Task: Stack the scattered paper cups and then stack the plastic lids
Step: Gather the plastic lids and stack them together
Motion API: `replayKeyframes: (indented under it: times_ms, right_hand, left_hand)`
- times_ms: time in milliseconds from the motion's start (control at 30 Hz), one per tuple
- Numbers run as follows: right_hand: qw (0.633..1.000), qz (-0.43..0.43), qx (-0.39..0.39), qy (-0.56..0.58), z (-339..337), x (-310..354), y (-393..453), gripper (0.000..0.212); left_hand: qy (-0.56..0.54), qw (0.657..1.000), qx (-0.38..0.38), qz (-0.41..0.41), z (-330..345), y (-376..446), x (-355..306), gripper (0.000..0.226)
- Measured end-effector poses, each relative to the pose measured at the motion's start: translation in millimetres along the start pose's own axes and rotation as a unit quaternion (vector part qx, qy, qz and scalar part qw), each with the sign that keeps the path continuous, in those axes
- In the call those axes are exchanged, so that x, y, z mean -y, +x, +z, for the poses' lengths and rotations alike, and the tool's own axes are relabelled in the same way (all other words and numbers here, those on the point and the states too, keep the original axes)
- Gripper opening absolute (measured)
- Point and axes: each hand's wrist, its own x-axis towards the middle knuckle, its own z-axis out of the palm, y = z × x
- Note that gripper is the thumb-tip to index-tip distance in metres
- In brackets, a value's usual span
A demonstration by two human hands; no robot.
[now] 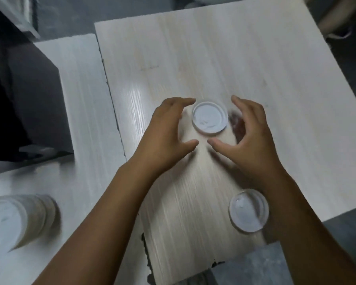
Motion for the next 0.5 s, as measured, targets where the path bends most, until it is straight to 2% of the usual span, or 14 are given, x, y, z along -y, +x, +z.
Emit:
replayKeyframes:
  times_ms: [133, 267, 500]
  right_hand:
    - [0.999, -0.006, 0.035, -0.015, 1.4, -10.0, 23.4, 0.106]
    - [0.999, -0.026, 0.038, -0.011, 3.9, -10.0, 31.0, 0.093]
    - [0.991, -0.073, 0.094, 0.053, 13.8, 24.8, 6.9, 0.089]
  left_hand:
    - [0.027, 0.999, 0.034, -0.001, 15.1, 30.5, -7.3, 0.090]
    - [0.016, 1.000, 0.021, 0.000, 14.1, 35.7, -16.1, 0.073]
    - [0.008, 0.998, -0.019, -0.060, -20.9, -27.3, -1.3, 0.087]
